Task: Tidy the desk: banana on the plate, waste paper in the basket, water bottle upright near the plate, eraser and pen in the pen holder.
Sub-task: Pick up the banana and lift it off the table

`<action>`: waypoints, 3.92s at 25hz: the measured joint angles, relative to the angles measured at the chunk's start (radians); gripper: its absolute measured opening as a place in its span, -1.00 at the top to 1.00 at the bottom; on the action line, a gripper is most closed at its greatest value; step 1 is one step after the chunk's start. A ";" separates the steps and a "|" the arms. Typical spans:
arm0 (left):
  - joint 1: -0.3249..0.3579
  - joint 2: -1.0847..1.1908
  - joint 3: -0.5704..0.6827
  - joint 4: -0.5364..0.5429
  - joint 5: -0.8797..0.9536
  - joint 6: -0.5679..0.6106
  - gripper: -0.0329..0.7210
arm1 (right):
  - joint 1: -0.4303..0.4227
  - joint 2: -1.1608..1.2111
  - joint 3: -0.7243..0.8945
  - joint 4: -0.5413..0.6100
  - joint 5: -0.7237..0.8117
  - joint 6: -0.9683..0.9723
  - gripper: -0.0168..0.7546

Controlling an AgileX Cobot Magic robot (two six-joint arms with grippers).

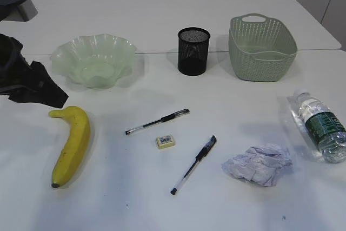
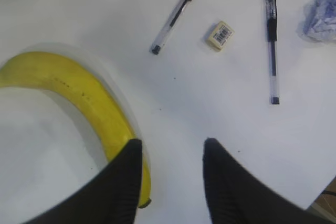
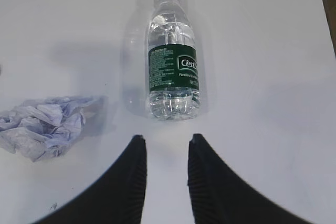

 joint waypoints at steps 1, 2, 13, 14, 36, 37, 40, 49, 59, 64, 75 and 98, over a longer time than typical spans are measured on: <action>0.000 0.007 0.000 0.000 -0.013 0.000 0.11 | 0.000 0.000 0.000 0.000 0.000 0.000 0.40; 0.000 0.012 0.000 0.000 -0.030 0.000 -0.04 | 0.000 0.000 0.000 0.000 0.000 0.000 0.40; 0.000 0.137 0.000 0.000 -0.147 -0.031 -0.70 | 0.000 0.000 0.000 0.000 0.000 0.000 0.40; 0.000 0.155 0.000 0.000 -0.148 -0.036 -0.70 | 0.000 0.000 0.000 0.000 0.000 0.000 0.40; 0.000 0.370 -0.082 0.020 -0.116 -0.049 -0.66 | 0.000 0.000 0.000 0.000 0.028 0.002 0.40; 0.000 0.377 -0.082 0.020 -0.116 -0.049 -0.66 | 0.000 0.000 0.000 0.000 0.028 0.002 0.40; 0.000 0.398 -0.082 0.020 -0.116 -0.052 -0.66 | 0.000 0.000 0.000 0.000 0.028 0.002 0.40; 0.000 0.448 -0.082 0.028 -0.112 -0.052 -0.66 | 0.000 0.000 0.000 0.000 0.028 0.002 0.40; 0.000 0.466 -0.084 0.057 -0.112 -0.056 -0.65 | 0.000 0.000 0.000 0.000 0.028 0.002 0.40; 0.000 0.485 -0.084 0.065 -0.112 -0.057 -0.65 | 0.000 0.000 0.000 0.000 0.028 0.002 0.40; 0.000 0.507 -0.084 0.067 -0.112 -0.060 -0.36 | 0.000 0.000 0.000 0.000 0.028 0.002 0.40; 0.000 0.507 -0.122 0.099 0.020 -0.060 0.33 | 0.000 0.000 0.000 0.000 0.028 0.004 0.40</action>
